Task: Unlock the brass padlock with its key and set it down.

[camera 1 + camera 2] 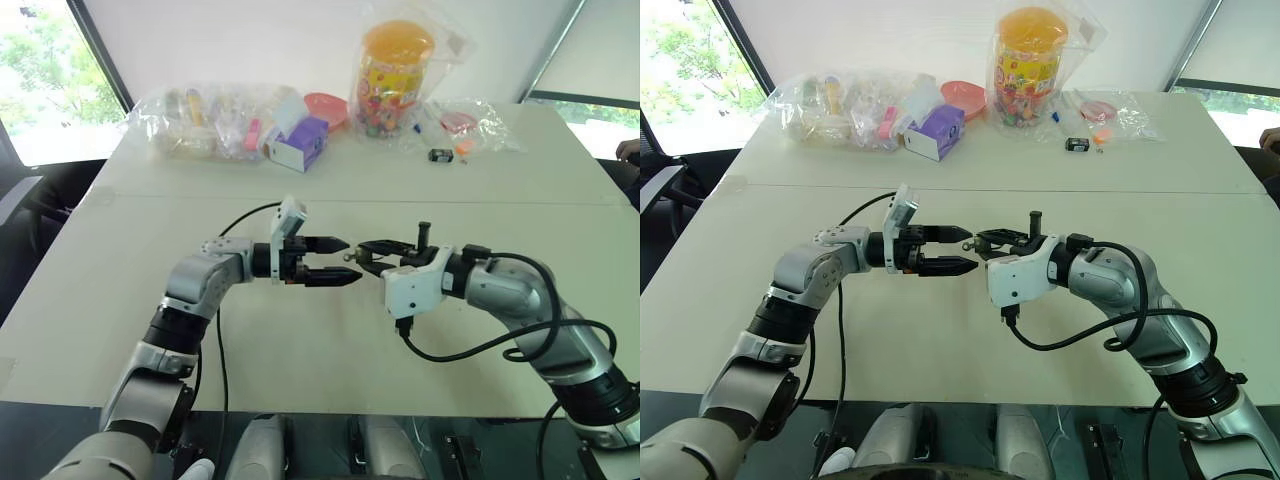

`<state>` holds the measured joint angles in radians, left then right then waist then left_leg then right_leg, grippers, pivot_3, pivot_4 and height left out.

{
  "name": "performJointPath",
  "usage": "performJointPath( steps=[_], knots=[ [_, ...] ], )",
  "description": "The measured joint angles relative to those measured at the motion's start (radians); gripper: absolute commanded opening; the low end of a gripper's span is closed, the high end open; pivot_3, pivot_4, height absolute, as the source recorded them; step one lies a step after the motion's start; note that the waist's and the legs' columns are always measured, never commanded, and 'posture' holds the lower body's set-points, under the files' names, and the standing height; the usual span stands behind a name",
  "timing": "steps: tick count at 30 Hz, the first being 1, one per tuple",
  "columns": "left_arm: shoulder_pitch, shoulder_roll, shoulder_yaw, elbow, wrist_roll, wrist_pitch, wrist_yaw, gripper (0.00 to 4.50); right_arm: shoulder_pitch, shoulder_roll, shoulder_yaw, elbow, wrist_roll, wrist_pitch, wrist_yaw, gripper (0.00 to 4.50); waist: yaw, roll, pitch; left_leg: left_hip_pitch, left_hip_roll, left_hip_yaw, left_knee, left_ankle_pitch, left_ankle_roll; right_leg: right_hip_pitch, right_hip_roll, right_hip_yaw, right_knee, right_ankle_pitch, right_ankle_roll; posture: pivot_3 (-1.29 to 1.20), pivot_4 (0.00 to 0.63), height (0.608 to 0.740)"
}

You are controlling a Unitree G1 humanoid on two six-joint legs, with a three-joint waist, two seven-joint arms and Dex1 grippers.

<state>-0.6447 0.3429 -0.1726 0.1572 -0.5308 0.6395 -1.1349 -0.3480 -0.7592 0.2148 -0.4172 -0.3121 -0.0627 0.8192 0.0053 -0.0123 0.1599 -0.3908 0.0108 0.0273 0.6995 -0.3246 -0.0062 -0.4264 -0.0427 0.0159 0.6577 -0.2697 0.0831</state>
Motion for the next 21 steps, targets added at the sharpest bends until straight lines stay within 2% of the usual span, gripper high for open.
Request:
performJointPath(
  steps=[7, 21],
  knots=[
    [-0.004, 0.001, 0.001, -0.002, -0.001, 0.001, -0.008, 0.04, 0.002, -0.003, 0.0, -0.011, -0.003, 0.013, 0.003, 0.7, 0.0, 0.0, 0.0, 0.0, 0.0, 0.0, 0.0, 0.0, 0.0, 0.0, 0.0, 0.0, 0.0, 0.0, 0.0, 0.0, 0.15, 0.735],
    [0.0, 0.012, 0.009, -0.022, 0.007, -0.022, -0.012, 0.04, 0.008, -0.007, 0.008, -0.013, -0.009, 0.013, 0.041, 0.7, 0.0, -0.001, 0.0, 0.0, 0.0, 0.0, 0.0, 0.0, 0.0, 0.0, 0.0, 0.0, 0.0, 0.0, 0.0, 0.0, 0.15, 0.735]
  ],
)
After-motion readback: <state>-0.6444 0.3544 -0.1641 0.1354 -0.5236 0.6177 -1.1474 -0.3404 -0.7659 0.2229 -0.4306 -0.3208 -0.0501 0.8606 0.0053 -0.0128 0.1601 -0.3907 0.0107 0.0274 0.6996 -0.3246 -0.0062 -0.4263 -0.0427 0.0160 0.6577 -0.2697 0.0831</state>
